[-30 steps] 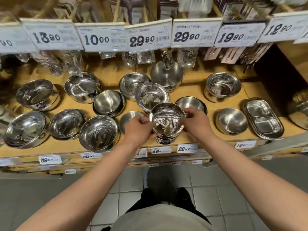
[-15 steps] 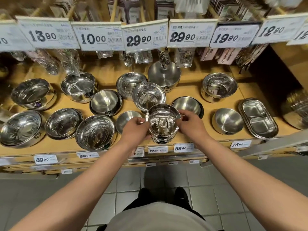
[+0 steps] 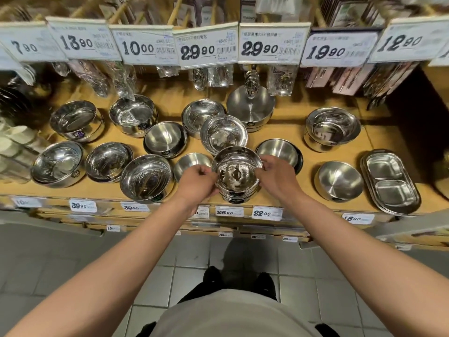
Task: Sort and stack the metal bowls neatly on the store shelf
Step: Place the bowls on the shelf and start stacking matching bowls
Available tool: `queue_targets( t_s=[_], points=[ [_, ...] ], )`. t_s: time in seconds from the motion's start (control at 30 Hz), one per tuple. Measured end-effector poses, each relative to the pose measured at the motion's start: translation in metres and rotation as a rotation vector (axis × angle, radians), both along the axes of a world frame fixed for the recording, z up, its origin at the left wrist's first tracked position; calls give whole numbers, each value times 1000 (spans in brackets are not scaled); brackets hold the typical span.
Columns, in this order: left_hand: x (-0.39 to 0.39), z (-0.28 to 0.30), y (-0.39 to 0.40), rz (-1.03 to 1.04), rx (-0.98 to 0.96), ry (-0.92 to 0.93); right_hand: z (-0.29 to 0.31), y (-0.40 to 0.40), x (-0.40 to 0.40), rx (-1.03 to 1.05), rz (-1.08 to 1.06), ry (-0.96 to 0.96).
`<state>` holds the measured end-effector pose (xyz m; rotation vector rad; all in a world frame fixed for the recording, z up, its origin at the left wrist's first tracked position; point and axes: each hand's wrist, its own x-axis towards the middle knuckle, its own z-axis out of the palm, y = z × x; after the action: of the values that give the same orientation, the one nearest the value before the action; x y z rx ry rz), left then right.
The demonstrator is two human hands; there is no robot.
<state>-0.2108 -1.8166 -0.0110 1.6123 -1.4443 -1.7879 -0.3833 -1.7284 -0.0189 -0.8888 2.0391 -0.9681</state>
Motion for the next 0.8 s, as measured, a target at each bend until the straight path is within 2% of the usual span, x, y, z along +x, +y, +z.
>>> queue_targets(
  t_s=[0.23,0.5,0.7,0.8],
  points=[
    [12,0,18,91,17,3,-6,18,-19,-22,-39,-113],
    [13,-10,49,206,5,-25,-27,67,-76,69,-229,-213],
    [1,-13,63,232,-3,24,-38,48,-85,154,-218,-204],
    [5,-13,64,270,11,59,-47,31,-81,145,-296,-309]
  ],
)
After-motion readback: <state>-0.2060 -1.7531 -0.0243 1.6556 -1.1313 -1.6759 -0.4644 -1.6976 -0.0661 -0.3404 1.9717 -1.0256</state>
